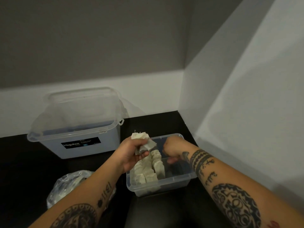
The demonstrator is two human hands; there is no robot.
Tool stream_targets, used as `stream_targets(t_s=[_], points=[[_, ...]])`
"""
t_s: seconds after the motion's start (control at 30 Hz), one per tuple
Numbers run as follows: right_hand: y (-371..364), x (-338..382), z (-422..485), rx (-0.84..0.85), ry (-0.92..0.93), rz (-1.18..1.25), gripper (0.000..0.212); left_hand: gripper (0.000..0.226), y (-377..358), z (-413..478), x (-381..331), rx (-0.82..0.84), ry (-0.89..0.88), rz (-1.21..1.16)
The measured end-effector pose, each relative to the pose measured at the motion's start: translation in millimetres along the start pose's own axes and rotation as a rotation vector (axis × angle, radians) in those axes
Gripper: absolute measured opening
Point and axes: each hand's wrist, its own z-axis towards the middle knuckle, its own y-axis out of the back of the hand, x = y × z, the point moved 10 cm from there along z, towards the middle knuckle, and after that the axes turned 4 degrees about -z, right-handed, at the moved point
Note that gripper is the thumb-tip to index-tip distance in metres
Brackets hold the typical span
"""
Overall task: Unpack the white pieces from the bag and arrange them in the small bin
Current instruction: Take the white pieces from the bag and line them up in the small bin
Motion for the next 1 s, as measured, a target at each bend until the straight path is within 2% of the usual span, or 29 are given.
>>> stream_targets(t_s=[0.1, 0.2, 0.37, 0.57, 0.67, 0.8, 1.0], points=[[19, 12, -19, -0.083, 0.07, 0.338, 0.019, 0.032, -2, 1, -3, 0.015, -0.079, 0.146], [21, 30, -37, -0.041, 0.228, 0.551, 0.018, 0.031, -7, -1, -8, 0.005, -0.165, 0.253], [12, 31, -45, -0.028, 0.296, 0.448, 0.022, 0.037, -10, -3, -9, 0.005, -0.214, 0.345], [14, 25, -40, -0.098, 0.281, 0.473, 0.018, 0.03, -4, -1, -10, -0.034, -0.243, 0.303], [13, 24, -39, -0.088, 0.285, 0.419, 0.018, 0.027, -4, -3, -15, -0.041, -0.302, 0.355], [7, 15, -31, -0.1, 0.214, 0.212, 0.012, 0.018, 8, -5, -29, -0.172, -0.418, 0.401], [-37, -7, -11, 0.102, 0.021, -0.23, 0.02, 0.017, 8, -9, -28, -0.187, -0.473, 0.432]])
